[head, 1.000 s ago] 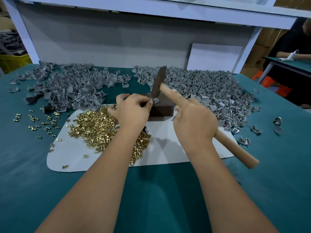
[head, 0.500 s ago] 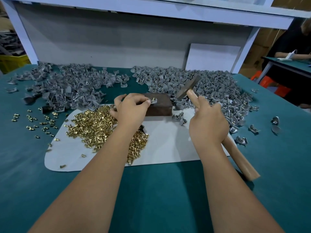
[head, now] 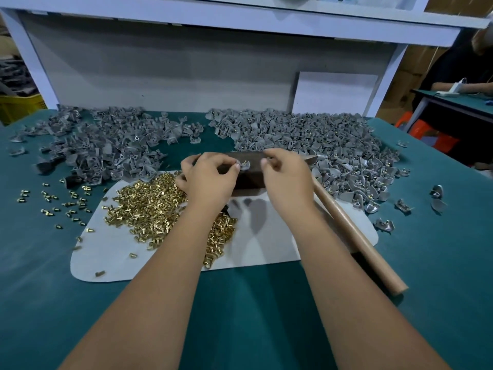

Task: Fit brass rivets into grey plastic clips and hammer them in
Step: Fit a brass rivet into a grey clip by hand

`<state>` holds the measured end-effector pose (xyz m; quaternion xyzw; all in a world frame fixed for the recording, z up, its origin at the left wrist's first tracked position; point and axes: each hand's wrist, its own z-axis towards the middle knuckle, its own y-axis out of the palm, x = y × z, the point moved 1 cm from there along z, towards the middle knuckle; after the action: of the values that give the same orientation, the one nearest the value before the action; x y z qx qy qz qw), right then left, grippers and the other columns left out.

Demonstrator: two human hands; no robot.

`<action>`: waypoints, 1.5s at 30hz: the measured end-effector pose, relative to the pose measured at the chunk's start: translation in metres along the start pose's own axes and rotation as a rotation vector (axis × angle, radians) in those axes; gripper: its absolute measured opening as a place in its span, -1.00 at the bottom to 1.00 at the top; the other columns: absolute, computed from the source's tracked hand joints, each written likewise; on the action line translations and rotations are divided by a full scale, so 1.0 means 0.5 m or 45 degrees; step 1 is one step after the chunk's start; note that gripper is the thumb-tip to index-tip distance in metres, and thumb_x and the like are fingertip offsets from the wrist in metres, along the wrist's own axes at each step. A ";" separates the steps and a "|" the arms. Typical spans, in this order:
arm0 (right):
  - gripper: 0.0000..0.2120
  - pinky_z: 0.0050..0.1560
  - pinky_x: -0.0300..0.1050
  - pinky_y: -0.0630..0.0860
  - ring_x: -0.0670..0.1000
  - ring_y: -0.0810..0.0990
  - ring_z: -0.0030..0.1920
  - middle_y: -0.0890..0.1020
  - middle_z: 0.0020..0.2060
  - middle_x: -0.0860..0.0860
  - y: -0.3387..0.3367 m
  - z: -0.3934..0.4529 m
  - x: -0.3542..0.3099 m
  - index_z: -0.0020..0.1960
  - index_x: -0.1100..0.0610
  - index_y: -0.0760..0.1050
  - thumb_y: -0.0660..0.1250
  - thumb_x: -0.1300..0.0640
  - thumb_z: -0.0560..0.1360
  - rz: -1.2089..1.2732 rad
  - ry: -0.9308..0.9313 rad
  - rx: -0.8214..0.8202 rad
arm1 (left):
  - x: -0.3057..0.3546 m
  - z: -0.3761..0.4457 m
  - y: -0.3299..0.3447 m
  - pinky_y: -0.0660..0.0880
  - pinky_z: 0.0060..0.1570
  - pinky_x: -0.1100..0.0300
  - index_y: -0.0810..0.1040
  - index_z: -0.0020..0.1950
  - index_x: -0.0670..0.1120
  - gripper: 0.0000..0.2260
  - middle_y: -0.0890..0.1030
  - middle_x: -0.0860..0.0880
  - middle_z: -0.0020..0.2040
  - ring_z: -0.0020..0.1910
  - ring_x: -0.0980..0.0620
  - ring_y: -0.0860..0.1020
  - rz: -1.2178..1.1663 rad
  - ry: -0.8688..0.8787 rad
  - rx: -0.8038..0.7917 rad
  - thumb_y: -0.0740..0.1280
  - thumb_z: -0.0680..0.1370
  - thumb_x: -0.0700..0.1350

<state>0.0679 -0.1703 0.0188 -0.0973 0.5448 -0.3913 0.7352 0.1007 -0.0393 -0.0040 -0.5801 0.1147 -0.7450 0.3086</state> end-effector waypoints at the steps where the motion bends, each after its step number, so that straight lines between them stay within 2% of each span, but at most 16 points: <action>1: -0.74 0.16 0.03 0.48 0.05 0.53 0.11 0.63 0.05 0.01 0.016 0.008 -0.009 0.21 0.02 0.57 0.29 0.07 0.54 0.009 0.005 -0.073 | 0.000 0.000 0.000 0.02 0.13 0.08 0.58 -0.14 0.21 -0.96 0.50 0.27 0.07 0.33 0.02 0.20 0.004 0.000 0.006 0.38 0.52 0.09; 3: -0.78 0.17 0.01 0.47 0.07 0.49 0.17 0.65 0.01 -0.02 0.039 0.026 -0.013 0.14 0.01 0.61 0.30 0.05 0.54 -0.105 -0.007 -0.117 | -0.001 0.002 0.001 0.01 0.10 0.10 0.57 -0.15 0.21 -0.95 0.50 0.26 0.08 0.33 0.02 0.20 0.011 0.009 0.010 0.38 0.51 0.10; 6: -0.85 0.12 0.01 0.48 0.07 0.50 0.13 0.67 -0.06 -0.07 0.052 0.042 -0.009 0.01 -0.04 0.65 0.32 0.07 0.51 -0.116 0.017 -0.067 | -0.002 0.004 0.001 0.02 0.09 0.10 0.56 -0.17 0.22 -0.94 0.48 0.27 0.03 0.33 0.01 0.21 0.017 0.023 0.017 0.38 0.51 0.11; 10: -0.87 0.10 0.05 0.46 0.05 0.47 0.08 0.65 -0.06 -0.09 0.060 0.037 -0.008 -0.04 -0.06 0.66 0.35 0.08 0.50 -0.125 -0.029 0.056 | -0.002 0.008 0.003 0.08 0.20 0.02 0.56 -0.17 0.21 -0.93 0.54 0.23 0.12 0.35 0.00 0.21 0.020 0.019 0.018 0.39 0.51 0.10; 14: -0.92 0.11 0.06 0.43 0.03 0.47 0.05 0.62 -0.07 -0.08 0.062 0.037 -0.008 -0.09 -0.04 0.64 0.36 0.07 0.49 -0.112 -0.084 0.051 | -0.002 0.007 0.002 0.08 0.23 0.01 0.56 -0.15 0.20 -0.94 0.54 0.22 0.14 0.35 0.00 0.21 0.016 0.025 0.014 0.37 0.52 0.09; 19: -0.86 0.12 0.06 0.47 0.09 0.51 0.09 0.63 -0.08 -0.03 0.075 0.040 -0.016 -0.23 -0.06 0.57 0.37 0.13 0.48 0.093 0.134 0.020 | -0.003 0.007 0.000 0.10 0.30 -0.05 0.57 -0.15 0.19 -0.94 0.51 0.23 0.07 0.35 0.00 0.21 0.003 0.028 0.015 0.38 0.52 0.09; 22: -0.79 0.16 0.04 0.44 0.08 0.51 0.11 0.63 -0.13 -0.04 0.079 0.046 -0.018 -0.31 -0.07 0.49 0.38 0.11 0.48 0.076 0.187 0.004 | -0.001 0.005 -0.001 0.10 0.30 -0.06 0.56 -0.16 0.20 -0.93 0.47 0.25 0.01 0.35 0.00 0.21 -0.022 0.020 0.010 0.39 0.52 0.09; 25: -0.79 0.11 -0.07 0.27 0.01 0.41 0.15 0.59 -0.17 -0.13 0.078 0.048 -0.018 -0.29 -0.07 0.47 0.35 0.11 0.50 -0.012 0.137 0.006 | -0.001 0.004 -0.001 0.09 0.28 -0.04 0.58 -0.15 0.19 -0.94 0.48 0.25 -0.01 0.36 0.01 0.21 -0.035 0.023 0.011 0.39 0.52 0.08; 27: -0.80 0.01 -0.08 0.15 0.00 0.36 0.14 0.56 -0.16 -0.14 0.081 0.046 -0.018 -0.26 -0.07 0.47 0.33 0.12 0.51 -0.060 0.102 0.004 | -0.001 0.004 -0.002 0.08 0.27 -0.03 0.58 -0.15 0.20 -0.95 0.48 0.25 -0.01 0.36 0.01 0.20 -0.023 0.027 0.009 0.39 0.52 0.08; 29: -0.81 -0.02 -0.07 0.11 0.00 0.35 0.13 0.57 -0.12 -0.13 0.084 0.045 -0.018 -0.23 -0.07 0.46 0.31 0.14 0.52 -0.107 0.061 0.005 | -0.001 0.004 -0.001 0.07 0.25 -0.01 0.57 -0.16 0.21 -0.93 0.48 0.26 -0.01 0.35 0.01 0.20 -0.011 0.039 0.008 0.38 0.52 0.07; 33: -0.83 -0.02 -0.05 0.11 0.01 0.36 0.14 0.58 -0.11 -0.11 0.082 0.049 -0.019 -0.22 -0.06 0.46 0.30 0.13 0.52 -0.176 0.022 -0.005 | 0.001 0.003 -0.001 -0.02 0.05 0.11 0.54 -0.19 0.22 -0.90 0.47 0.28 -0.03 0.34 0.04 0.21 0.005 0.046 0.027 0.38 0.52 0.08; 37: -0.82 0.00 -0.04 0.17 0.03 0.43 0.13 0.57 -0.20 -0.11 0.075 0.056 -0.025 -0.29 -0.06 0.48 0.32 0.09 0.48 -0.216 0.094 -0.052 | -0.002 0.005 0.001 -0.03 0.03 0.10 0.55 -0.16 0.23 -0.93 0.48 0.29 -0.03 0.34 0.04 0.22 0.022 0.053 0.038 0.39 0.52 0.08; 40: -0.88 0.10 0.02 0.24 0.04 0.47 0.13 0.60 -0.16 -0.09 0.069 0.061 -0.033 -0.26 -0.05 0.51 0.33 0.07 0.46 -0.236 0.129 -0.088 | -0.004 0.007 0.002 -0.01 0.05 0.09 0.56 -0.15 0.24 -0.93 0.48 0.29 -0.02 0.33 0.05 0.22 0.024 0.056 0.037 0.38 0.52 0.07; 45: -0.87 0.12 0.06 0.23 0.03 0.45 0.15 0.60 -0.11 -0.08 0.067 0.050 -0.038 -0.22 -0.09 0.48 0.30 0.08 0.49 -0.339 0.020 -0.041 | -0.004 0.004 0.004 0.00 0.07 0.06 0.61 -0.09 0.21 -0.95 0.53 0.27 0.04 0.33 0.04 0.22 0.059 0.059 0.040 0.36 0.54 0.05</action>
<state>0.1036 -0.1420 0.0234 -0.1773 0.5390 -0.4775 0.6708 0.1034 -0.0394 -0.0062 -0.5548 0.1234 -0.7528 0.3321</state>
